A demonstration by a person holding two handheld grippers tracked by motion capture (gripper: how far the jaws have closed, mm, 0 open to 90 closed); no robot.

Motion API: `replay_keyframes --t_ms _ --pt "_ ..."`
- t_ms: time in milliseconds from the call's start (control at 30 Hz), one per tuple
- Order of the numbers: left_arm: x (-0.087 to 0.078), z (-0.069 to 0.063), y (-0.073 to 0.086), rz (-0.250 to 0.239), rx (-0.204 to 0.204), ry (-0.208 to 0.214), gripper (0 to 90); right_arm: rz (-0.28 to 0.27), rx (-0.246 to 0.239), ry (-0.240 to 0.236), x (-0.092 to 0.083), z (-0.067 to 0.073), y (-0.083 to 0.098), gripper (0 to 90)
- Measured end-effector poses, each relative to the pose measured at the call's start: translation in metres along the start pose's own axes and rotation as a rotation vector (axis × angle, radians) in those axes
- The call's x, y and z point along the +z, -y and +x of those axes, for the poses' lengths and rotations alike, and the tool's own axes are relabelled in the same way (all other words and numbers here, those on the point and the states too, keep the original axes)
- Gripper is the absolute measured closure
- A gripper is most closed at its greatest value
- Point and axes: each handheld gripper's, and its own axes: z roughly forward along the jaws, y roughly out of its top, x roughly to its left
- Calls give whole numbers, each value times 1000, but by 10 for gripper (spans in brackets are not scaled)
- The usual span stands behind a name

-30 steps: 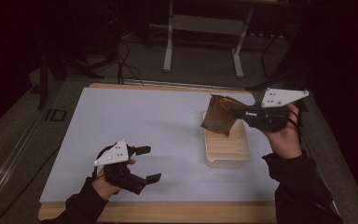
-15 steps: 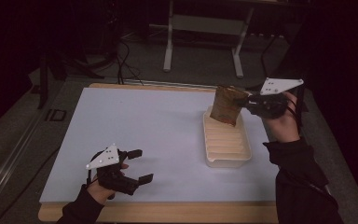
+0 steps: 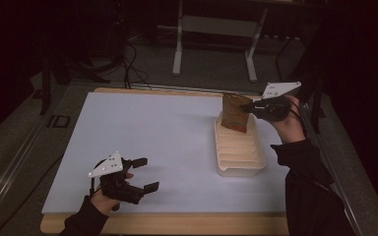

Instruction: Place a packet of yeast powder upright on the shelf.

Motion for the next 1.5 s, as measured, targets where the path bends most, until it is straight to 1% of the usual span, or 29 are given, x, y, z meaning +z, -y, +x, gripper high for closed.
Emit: replay_keyframes --t_ms 133,200,267,400,467,567,600,633,700,733,767,800,867,900,933,967,1000,1133,1200,1267,1333,1433,1500 --pt "-2 1 0 -10 -5 -4 65 19 -40 7 7 -1 -4 818" --pt "-3 1 0 -12 -8 -4 65 20 -51 -6 10 -1 -6 818" --pt "-3 1 0 -17 -9 -3 65 29 -51 -17 15 -2 -7 818" --pt "-3 1 0 -20 -9 3 65 12 -49 -19 23 -6 -7 814" --pt "-3 2 1 -17 -7 3 65 6 -27 -32 28 -9 -5 814" --pt "-3 2 1 -12 -5 8 65 7 -18 -43 33 -10 -2 813" --pt "-2 1 2 -13 -3 9 65 6 6 -48 38 -11 2 813" --pt "-2 1 2 -10 -2 9 65 13 1 -45 41 -11 4 813" --pt "-2 1 2 -4 4 9 65 14 19 -53 45 -10 9 813" --pt "-2 1 2 -3 1 10 65 9 29 -55 46 -11 12 812" --pt "-2 1 2 -3 1 10 65 9 29 -55 46 -11 12 812" --pt "-2 2 3 -2 0 8 65 -2 49 -58 47 -11 19 812" --pt "-2 2 3 -3 -3 8 65 2 56 -57 48 -12 22 812" --pt "-2 2 4 -1 -4 6 65 16 60 -55 49 -12 26 810" --pt "-1 2 4 -1 -4 6 65 15 70 -61 51 -12 33 807" --pt "-1 3 4 2 -5 6 65 15 70 -61 51 -12 33 807" --pt "-1 3 4 6 -3 4 65 5 85 -63 51 -13 36 806" --pt "0 2 5 9 0 1 65 7 106 -38 50 -15 46 806" --pt "1 2 5 8 -3 2 65 13 113 -27 49 -15 48 804" --pt "1 2 5 8 -3 1 65 20 129 -17 48 -16 49 795" --pt "1 2 5 6 -4 1 65 36 136 -5 47 -14 47 755" --pt "1 2 5 9 -3 2 65 62 123 23 48 -11 44 693" --pt "1 2 5 12 1 2 65 77 145 47 48 -8 42 634"
